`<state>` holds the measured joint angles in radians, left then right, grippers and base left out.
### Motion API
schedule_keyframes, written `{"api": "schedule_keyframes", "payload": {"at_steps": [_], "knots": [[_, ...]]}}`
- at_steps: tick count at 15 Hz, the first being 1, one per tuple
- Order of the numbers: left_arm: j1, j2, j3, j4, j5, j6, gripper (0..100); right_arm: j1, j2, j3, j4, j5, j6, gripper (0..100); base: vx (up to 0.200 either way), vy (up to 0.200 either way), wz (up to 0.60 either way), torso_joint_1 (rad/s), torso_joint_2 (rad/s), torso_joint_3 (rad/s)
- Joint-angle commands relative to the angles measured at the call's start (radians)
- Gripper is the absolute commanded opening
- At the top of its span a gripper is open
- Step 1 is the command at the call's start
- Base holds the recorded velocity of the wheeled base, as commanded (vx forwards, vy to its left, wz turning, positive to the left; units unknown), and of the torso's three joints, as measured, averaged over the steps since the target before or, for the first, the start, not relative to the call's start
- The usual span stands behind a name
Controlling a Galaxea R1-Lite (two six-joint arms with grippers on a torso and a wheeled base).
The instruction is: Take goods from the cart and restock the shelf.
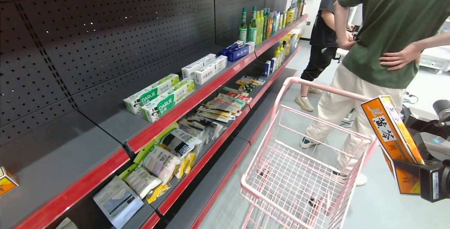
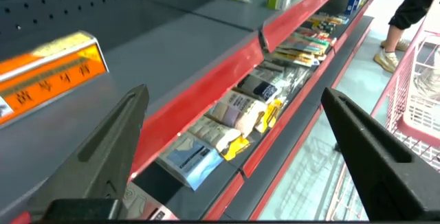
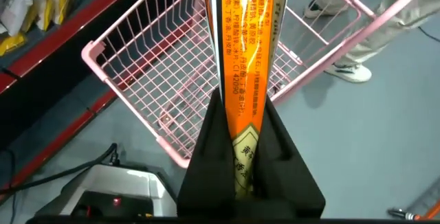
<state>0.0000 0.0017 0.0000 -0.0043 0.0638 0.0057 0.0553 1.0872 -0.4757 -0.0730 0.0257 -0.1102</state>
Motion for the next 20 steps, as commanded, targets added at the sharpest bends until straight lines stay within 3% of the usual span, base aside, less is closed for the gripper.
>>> {"api": "schedule_keyframes", "payload": {"at_steps": [1,14,20], "knots": [[0.000,0.001,0.000,0.000,0.001,0.000,100,0.003,0.013,0.002,-0.001,0.000,-0.008,0,0.000,0.000,0.00,0.163,-0.37,-0.203],[0.000,0.001,0.000,0.000,0.001,0.000,100,0.011,0.022,0.020,-0.002,0.011,-0.037,0,0.000,0.000,0.00,0.163,-0.35,-0.190],[0.000,0.001,0.000,0.000,0.001,0.000,100,0.008,0.028,0.023,-0.004,0.002,-0.037,0,0.000,0.000,0.00,0.057,-0.12,-0.063]]}}
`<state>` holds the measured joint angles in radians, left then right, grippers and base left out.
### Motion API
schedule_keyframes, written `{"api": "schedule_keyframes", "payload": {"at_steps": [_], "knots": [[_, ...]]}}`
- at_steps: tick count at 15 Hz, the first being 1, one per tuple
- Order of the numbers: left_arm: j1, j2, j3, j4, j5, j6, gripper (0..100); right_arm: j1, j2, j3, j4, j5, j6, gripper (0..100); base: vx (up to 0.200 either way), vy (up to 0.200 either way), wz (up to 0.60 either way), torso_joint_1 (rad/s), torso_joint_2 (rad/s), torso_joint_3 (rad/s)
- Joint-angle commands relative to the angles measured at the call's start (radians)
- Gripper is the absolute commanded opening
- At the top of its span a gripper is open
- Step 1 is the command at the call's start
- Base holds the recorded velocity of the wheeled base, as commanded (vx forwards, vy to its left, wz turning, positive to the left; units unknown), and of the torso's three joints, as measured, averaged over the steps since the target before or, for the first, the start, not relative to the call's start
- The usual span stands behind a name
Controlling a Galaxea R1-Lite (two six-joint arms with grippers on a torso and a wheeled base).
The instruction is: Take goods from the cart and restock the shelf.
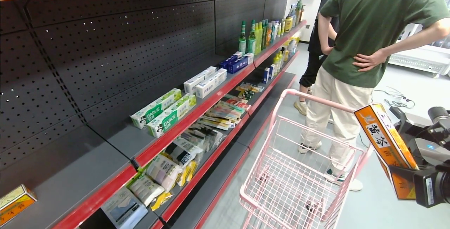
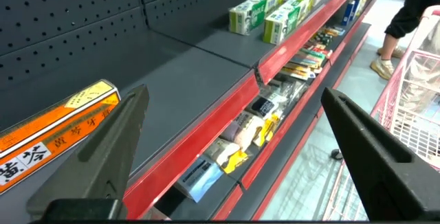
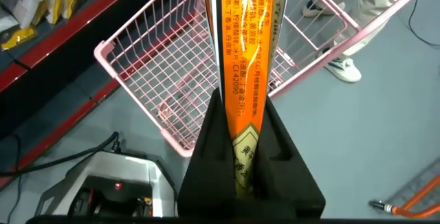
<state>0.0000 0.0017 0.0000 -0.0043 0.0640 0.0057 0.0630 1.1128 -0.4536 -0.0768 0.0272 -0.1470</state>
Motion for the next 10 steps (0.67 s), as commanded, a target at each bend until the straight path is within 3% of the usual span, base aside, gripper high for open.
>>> {"api": "schedule_keyframes", "payload": {"at_steps": [1,10], "knots": [[0.000,0.001,0.000,0.000,0.000,0.000,100,0.000,0.002,0.001,0.000,0.000,0.000,0,0.000,0.000,0.60,0.002,0.00,0.007],[0.000,0.001,0.000,0.000,0.000,-0.001,100,0.003,0.004,0.013,0.000,0.000,-0.016,0,0.000,0.000,0.60,0.005,0.00,-0.002]]}}
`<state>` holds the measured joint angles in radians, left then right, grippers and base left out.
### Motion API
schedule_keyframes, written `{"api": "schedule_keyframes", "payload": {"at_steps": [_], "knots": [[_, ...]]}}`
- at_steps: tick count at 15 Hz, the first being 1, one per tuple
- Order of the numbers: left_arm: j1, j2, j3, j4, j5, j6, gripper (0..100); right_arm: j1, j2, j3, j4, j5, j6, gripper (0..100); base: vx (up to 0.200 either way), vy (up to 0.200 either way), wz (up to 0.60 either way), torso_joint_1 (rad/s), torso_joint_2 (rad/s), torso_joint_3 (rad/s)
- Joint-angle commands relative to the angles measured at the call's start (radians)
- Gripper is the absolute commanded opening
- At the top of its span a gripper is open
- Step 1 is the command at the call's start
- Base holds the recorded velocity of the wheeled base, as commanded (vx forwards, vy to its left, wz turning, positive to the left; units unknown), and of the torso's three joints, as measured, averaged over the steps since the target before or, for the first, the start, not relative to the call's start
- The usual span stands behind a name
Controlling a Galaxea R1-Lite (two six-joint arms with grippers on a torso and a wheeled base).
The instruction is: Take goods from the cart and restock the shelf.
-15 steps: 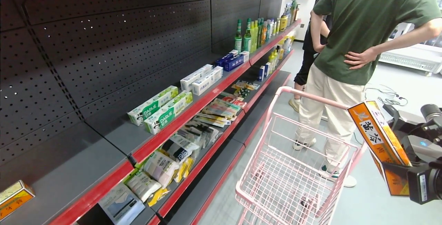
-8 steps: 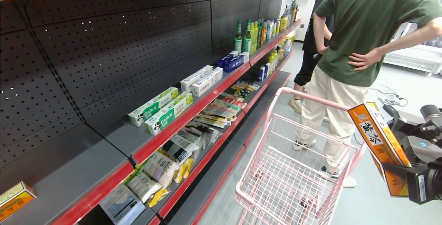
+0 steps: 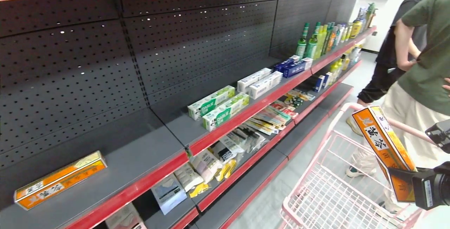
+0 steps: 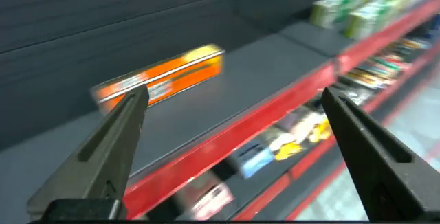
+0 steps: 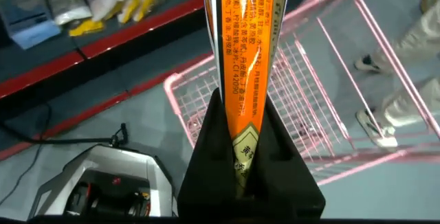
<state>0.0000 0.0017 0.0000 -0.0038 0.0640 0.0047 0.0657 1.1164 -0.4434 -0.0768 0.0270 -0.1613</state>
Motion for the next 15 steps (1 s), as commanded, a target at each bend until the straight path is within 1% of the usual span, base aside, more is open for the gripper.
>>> {"api": "schedule_keyframes", "payload": {"at_steps": [1,15], "knots": [[0.000,0.001,0.000,-0.001,0.000,0.000,100,0.000,-0.003,0.005,0.000,0.001,-0.001,0,0.000,0.000,0.60,0.002,0.00,0.002],[0.000,0.001,0.000,-0.001,0.000,0.000,100,-0.001,-0.026,-0.006,-0.009,-0.001,-0.015,0,0.000,0.000,0.60,0.002,0.00,0.004]]}}
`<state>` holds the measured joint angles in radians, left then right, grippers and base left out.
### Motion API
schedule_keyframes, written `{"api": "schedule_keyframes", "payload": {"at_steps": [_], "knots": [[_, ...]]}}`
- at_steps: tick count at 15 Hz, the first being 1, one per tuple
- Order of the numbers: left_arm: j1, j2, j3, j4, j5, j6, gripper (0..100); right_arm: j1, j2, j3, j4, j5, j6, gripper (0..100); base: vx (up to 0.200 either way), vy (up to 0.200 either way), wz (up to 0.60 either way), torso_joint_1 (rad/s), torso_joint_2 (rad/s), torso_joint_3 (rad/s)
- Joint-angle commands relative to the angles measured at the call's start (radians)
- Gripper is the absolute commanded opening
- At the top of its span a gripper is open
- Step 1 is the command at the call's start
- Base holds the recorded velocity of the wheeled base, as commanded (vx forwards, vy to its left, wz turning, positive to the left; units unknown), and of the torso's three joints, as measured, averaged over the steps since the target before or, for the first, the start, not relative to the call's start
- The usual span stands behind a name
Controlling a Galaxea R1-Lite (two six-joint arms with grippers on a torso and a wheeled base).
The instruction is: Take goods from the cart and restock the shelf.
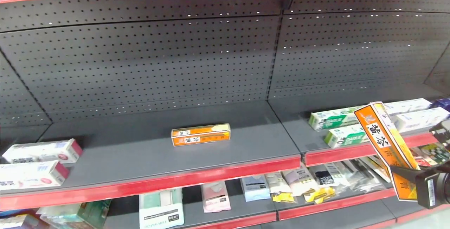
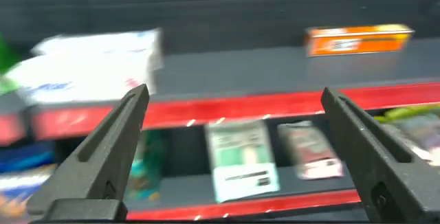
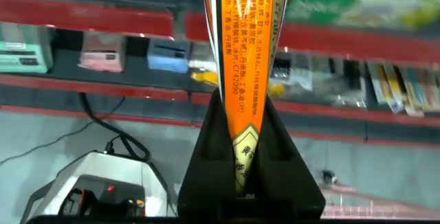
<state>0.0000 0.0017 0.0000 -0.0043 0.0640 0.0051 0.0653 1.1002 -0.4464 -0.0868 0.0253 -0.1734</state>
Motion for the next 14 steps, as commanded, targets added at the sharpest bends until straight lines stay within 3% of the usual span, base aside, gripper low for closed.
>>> {"api": "schedule_keyframes", "payload": {"at_steps": [1,7,14], "knots": [[0.000,0.001,0.000,0.000,0.000,0.001,100,-0.001,-0.011,-0.002,-0.001,-0.001,-0.011,0,0.000,0.000,0.60,-0.002,0.00,-0.002],[0.000,0.001,0.000,0.000,0.000,0.001,100,-0.010,-0.094,0.011,0.009,-0.022,-0.018,0,0.000,0.000,0.00,0.000,0.00,0.000],[0.000,0.006,0.000,0.000,-0.006,0.003,100,-0.087,-0.148,0.046,0.009,-0.022,-0.018,0,0.000,0.000,0.00,0.000,0.00,0.000]]}}
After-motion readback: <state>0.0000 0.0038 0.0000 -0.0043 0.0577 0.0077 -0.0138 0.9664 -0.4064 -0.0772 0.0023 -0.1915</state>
